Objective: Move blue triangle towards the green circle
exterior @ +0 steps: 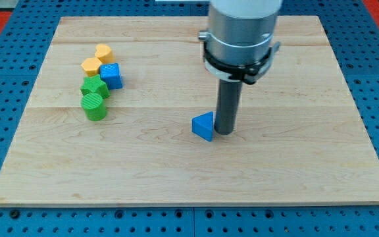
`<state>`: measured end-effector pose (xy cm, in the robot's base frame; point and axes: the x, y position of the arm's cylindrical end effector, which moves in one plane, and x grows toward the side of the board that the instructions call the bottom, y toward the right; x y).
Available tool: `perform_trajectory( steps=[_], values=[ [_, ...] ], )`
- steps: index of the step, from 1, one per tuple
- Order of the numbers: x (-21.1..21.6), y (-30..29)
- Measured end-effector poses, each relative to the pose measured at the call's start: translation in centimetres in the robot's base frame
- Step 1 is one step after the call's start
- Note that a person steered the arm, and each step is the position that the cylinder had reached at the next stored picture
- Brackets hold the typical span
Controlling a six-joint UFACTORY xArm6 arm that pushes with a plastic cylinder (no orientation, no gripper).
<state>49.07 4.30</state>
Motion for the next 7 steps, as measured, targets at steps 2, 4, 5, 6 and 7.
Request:
perform_trajectory(
  steps=[2, 4, 5, 6, 7],
  values=[
    [0.0, -4.3],
    [-0.1, -6.9],
    [1.1, -6.9],
    [0.5, -8.3],
    [-3.5, -9.2]
  ],
)
